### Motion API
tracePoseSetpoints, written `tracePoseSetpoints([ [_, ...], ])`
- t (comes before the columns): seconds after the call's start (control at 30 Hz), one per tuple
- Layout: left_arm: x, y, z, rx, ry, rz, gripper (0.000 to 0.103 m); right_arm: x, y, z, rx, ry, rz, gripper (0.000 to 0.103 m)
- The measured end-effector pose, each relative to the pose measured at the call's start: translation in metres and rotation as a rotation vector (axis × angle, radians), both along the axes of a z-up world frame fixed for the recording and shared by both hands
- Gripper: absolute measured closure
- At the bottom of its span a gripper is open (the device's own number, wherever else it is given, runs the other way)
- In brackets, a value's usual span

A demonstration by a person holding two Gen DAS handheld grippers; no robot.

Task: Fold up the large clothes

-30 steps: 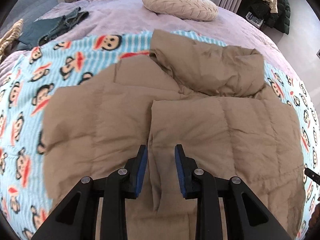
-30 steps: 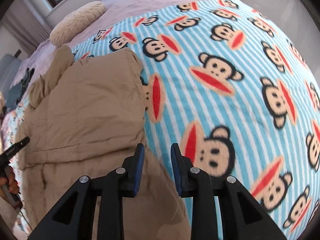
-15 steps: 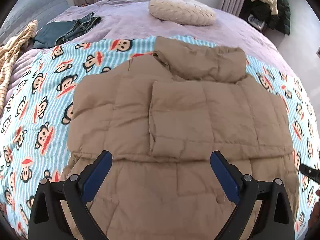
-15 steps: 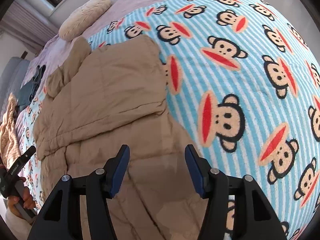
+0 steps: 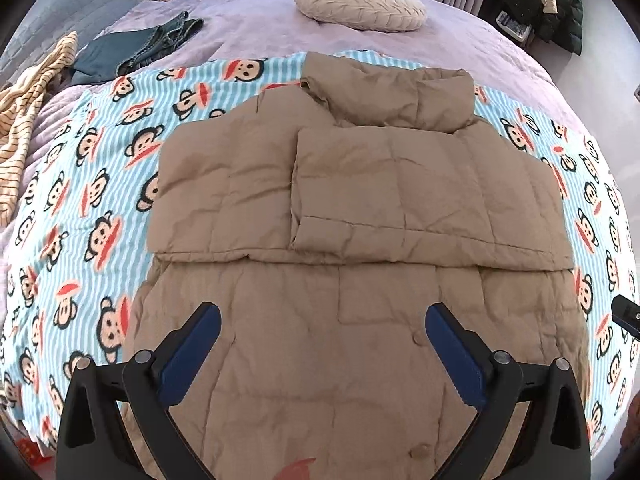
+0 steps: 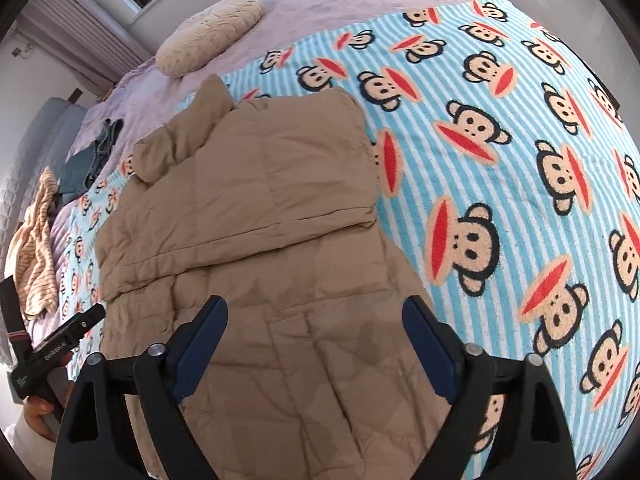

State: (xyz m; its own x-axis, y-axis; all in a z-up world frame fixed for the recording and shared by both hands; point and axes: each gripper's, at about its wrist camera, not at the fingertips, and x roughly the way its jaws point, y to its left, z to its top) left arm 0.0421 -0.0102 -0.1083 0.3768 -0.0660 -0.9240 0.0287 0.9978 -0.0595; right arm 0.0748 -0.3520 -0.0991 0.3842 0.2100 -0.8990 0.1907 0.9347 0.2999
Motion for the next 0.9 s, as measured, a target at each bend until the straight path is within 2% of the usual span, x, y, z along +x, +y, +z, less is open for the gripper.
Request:
tracePoseSetpoints([
  [0.17,-0.012,0.002,0.009,-0.017,0.03,0.032,0.001,-0.011,0.001,0.012,0.002,-0.012,-0.008,0.012],
  [0.33,-0.025,0.006,0.017,0.034,0.036,0.064,0.001,-0.022,-0.004,0.024,0.012,-0.028,-0.029,0.012],
  [0.43,-0.034,0.009,0.021,-0.004,0.065,0.067,0.001,-0.029,-0.007,0.032,0.023,-0.055,-0.044,0.012],
  [0.53,-0.045,0.01,0.03,0.005,0.051,0.093,0.001,-0.034,-0.009,0.038,0.019,-0.062,-0.043,0.012],
  [0.73,-0.073,0.009,0.048,0.041,0.021,0.131,0.001,-0.036,-0.012,0.029,0.086,0.047,0.003,0.012],
  [0.9,-0.098,0.011,0.054,0.051,0.024,0.156,0.001,-0.043,-0.008,0.025,0.119,0.083,0.025,0.012],
])
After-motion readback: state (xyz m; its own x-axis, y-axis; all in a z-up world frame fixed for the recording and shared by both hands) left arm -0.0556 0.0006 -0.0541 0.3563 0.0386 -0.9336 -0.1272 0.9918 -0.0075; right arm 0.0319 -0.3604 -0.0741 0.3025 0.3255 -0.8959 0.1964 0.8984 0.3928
